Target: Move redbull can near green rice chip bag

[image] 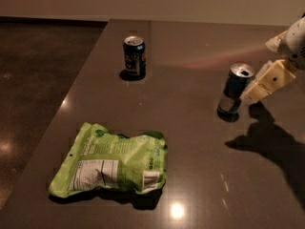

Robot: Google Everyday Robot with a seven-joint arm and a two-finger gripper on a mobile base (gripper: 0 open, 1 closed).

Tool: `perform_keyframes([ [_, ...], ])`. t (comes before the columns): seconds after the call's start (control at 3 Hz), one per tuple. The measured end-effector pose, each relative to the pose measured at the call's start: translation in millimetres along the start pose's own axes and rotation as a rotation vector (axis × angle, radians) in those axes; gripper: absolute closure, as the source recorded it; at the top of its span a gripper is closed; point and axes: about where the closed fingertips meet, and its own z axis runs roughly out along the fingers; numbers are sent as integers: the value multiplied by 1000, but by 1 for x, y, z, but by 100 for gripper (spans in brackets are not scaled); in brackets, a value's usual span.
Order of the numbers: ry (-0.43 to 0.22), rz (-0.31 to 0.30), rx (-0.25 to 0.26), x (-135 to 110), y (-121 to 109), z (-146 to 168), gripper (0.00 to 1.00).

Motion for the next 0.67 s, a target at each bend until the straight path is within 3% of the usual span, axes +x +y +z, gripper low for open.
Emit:
perform_keyframes([
  [0.67, -57, 14, 1, -6, 1, 23, 0],
])
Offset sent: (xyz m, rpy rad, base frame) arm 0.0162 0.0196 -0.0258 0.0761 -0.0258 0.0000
